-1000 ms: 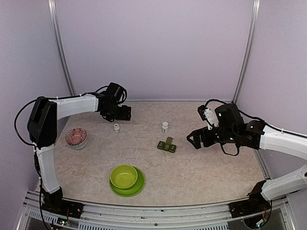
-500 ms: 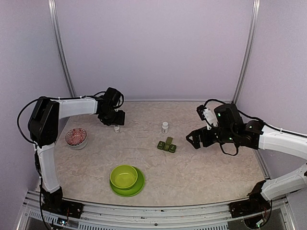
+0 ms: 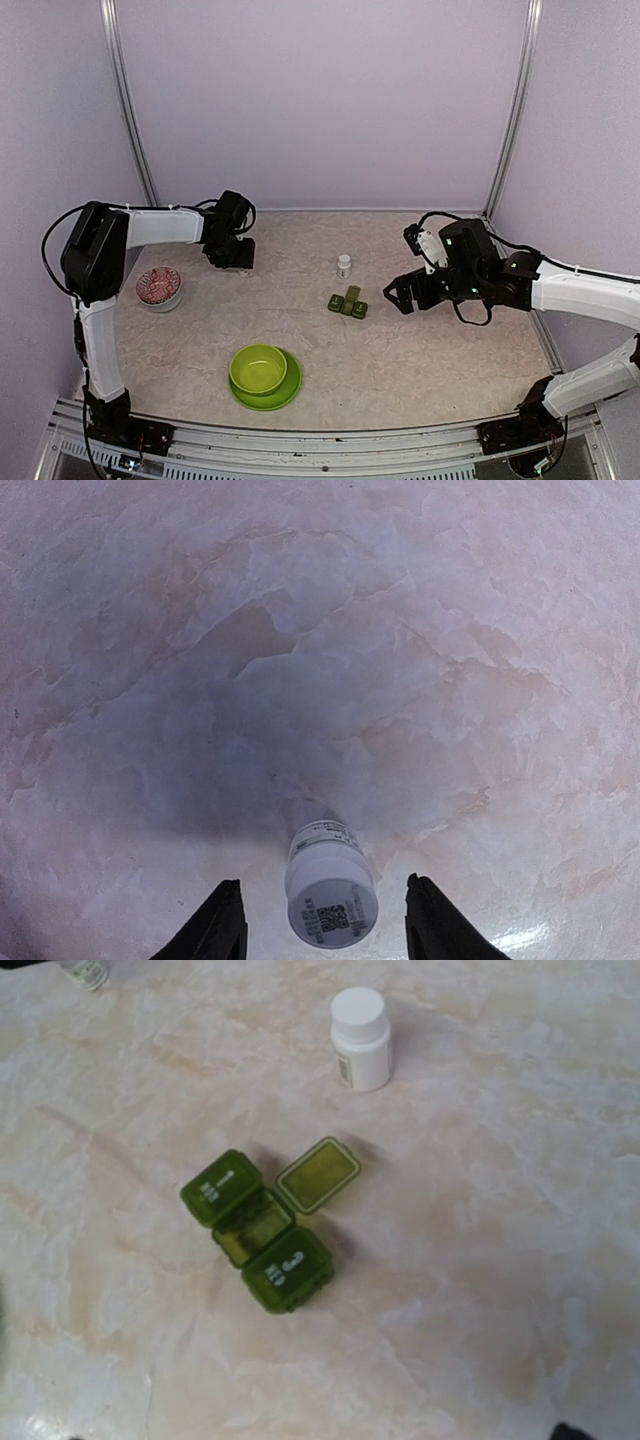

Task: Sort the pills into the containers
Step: Pick up the pill container from the center of the board, then pass from the left arm to the right

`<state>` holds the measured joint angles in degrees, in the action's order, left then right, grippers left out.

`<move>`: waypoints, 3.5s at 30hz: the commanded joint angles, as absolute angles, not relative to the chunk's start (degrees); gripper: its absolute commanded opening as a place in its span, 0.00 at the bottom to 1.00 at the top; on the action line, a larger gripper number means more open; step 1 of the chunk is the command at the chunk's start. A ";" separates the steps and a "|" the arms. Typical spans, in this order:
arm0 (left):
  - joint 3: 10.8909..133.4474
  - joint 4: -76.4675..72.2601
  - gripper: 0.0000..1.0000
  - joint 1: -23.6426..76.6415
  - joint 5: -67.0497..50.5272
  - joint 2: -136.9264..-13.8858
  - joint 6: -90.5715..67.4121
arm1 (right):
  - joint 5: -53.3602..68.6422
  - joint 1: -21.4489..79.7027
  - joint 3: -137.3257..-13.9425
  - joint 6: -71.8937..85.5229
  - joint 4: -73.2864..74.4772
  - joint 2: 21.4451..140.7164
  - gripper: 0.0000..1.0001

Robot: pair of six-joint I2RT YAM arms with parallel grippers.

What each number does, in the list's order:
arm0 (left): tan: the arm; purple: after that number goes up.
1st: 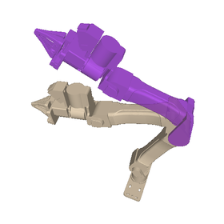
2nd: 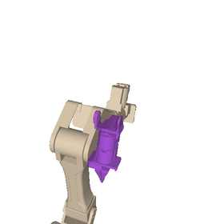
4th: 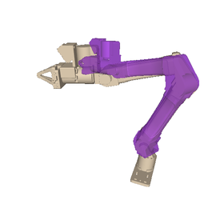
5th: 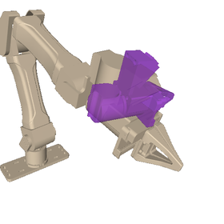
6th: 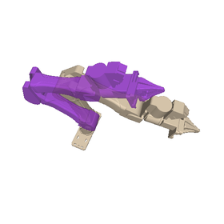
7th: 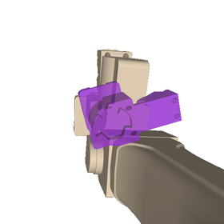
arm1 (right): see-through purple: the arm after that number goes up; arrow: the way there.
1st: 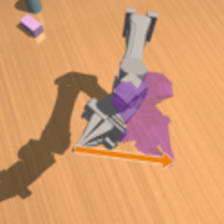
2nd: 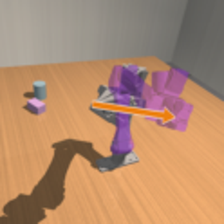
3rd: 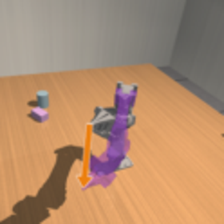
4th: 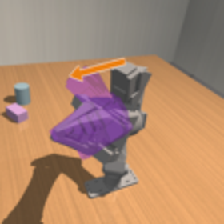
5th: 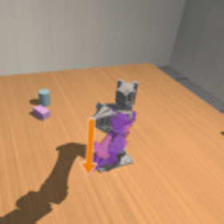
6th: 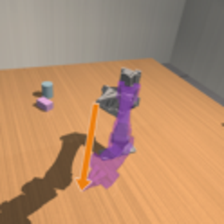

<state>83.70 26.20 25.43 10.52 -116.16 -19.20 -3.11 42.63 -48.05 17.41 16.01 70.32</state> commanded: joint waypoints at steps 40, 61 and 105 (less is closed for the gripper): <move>83.16 18.79 0.10 32.31 -12.43 -108.55 -14.78 | 11.50 42.62 -46.92 8.88 7.94 64.01 0.99; 76.64 -10.86 0.10 46.80 -44.70 -95.05 -16.13 | 32.62 42.73 -39.83 21.95 -15.39 57.91 0.97; 72.79 -20.91 0.10 52.65 -48.00 -93.49 -17.30 | 38.48 42.75 -36.92 37.09 -35.06 61.16 0.50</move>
